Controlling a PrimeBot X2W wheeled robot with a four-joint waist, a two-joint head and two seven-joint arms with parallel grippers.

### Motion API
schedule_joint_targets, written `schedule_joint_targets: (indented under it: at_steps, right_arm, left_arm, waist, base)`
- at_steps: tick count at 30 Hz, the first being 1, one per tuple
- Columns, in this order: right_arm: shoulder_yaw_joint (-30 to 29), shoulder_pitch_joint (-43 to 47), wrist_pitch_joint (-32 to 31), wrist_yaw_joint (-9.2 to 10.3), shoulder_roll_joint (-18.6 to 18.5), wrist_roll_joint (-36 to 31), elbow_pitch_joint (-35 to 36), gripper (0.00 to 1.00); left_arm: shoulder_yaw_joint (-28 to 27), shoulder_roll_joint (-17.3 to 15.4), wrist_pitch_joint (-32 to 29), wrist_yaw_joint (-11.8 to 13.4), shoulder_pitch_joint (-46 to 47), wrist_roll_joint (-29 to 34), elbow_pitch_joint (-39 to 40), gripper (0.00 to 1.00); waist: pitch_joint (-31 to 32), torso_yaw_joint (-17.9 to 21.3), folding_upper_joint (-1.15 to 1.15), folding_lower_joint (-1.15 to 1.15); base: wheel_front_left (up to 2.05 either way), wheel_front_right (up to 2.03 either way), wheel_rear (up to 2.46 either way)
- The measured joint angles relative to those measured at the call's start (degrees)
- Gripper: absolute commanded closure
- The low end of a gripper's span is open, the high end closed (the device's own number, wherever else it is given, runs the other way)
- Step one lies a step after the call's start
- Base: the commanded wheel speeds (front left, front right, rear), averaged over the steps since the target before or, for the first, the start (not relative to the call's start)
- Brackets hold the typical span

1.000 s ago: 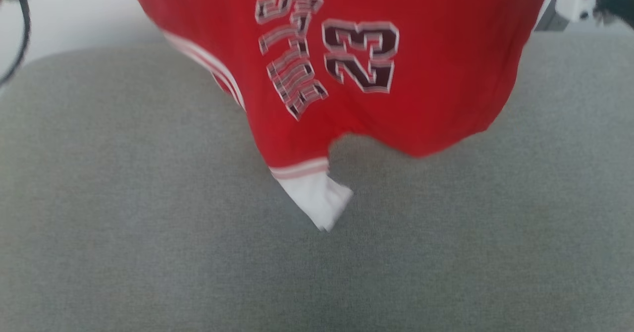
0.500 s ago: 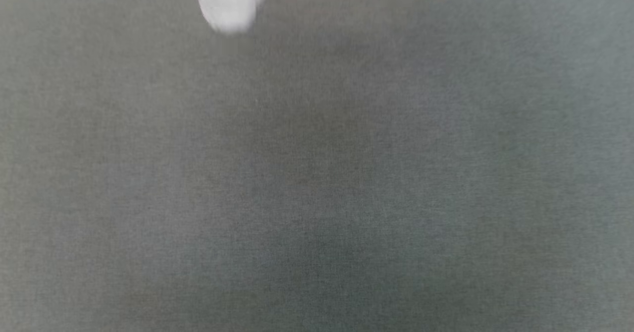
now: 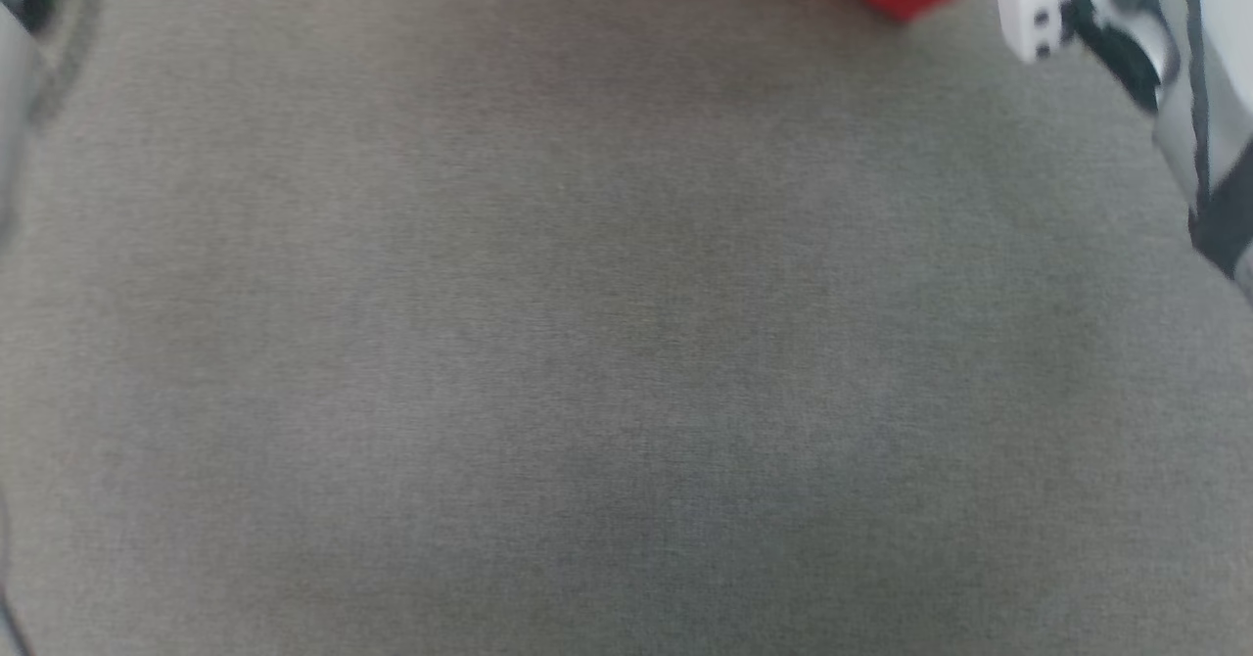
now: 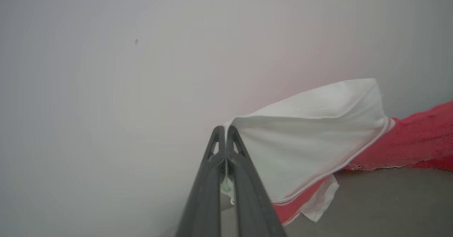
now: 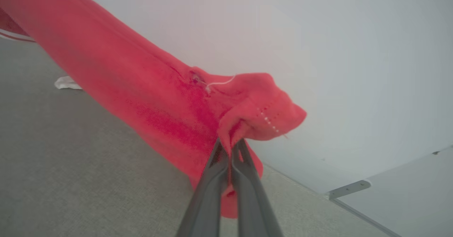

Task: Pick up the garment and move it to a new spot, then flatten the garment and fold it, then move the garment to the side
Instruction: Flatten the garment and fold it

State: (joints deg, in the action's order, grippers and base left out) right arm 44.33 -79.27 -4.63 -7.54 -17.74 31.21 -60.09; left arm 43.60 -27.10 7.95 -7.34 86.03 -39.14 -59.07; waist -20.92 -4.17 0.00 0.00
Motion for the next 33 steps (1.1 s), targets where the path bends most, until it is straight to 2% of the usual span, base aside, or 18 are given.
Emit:
schedule_joint_targets:
  at_steps: [5, 10, 14, 17, 23, 27, 33]
  right_arm:
    - [5.26, 6.51, -3.79, 0.01, -4.07, 7.98, 7.22, 1.0]
    - [9.61, 12.32, -7.53, 0.01, -9.21, 15.12, 15.23, 1.0]
    - [12.07, 16.49, -9.15, 0.01, -13.1, 19.16, 21.2, 1.0]
    - [13.11, 19.43, -9.78, 0.01, -15.84, 21.65, 25.41, 1.0]
    - [13.88, 26.15, -9.95, 0.01, -21.12, 25.15, 32.12, 1.0]
    - [13.78, 30.16, -9.83, 0.02, -24.29, 25.8, 36.0, 1.0]
    - [13.35, 36.84, -10.45, 0.01, -28.11, 26.66, 41.95, 1.0]
  left_arm:
    - [5.79, -1.79, -9.27, -0.07, -10.78, -7.58, 8.1, 1.0]
    - [8.49, -7.15, -18.36, -0.07, -18.96, -15.45, 16.91, 1.0]
    - [9.37, -10.77, -23.96, 0.47, -24.71, -18.84, 23.36, 1.0]
    - [10.15, -13.73, -27.08, 2.89, -29.31, -20.53, 30.07, 1.0]
    - [11.13, -20.45, -31.72, 10.74, -39.77, -24.17, 45.8, 1.0]
    - [11.55, -24.38, -32.53, 15.25, -46.02, -25.98, 54.98, 1.0]
    - [13.16, -28.27, -33.16, 21.83, -54.41, -28.74, 65.33, 1.0]
  waist:
    - [1.56, -1.0, 0.0, 0.0]
    - [3.02, -1.74, 0.0, 0.0]
    - [3.88, -2.04, 0.0, 0.0]
    - [4.47, -2.08, 0.0, 0.0]
    - [5.46, -1.88, 0.0, 0.0]
    - [5.75, -1.56, 0.0, 0.0]
    - [6.89, -1.0, 0.0, 0.0]
  base:
    - [0.0, 0.0, 0.0]
    - [0.0, 0.0, 0.0]
    - [0.0, 0.0, 0.0]
    - [0.0, 0.0, 0.0]
    - [0.0, 0.0, 0.0]
    - [0.0, 0.0, 0.0]
    - [0.0, 0.0, 0.0]
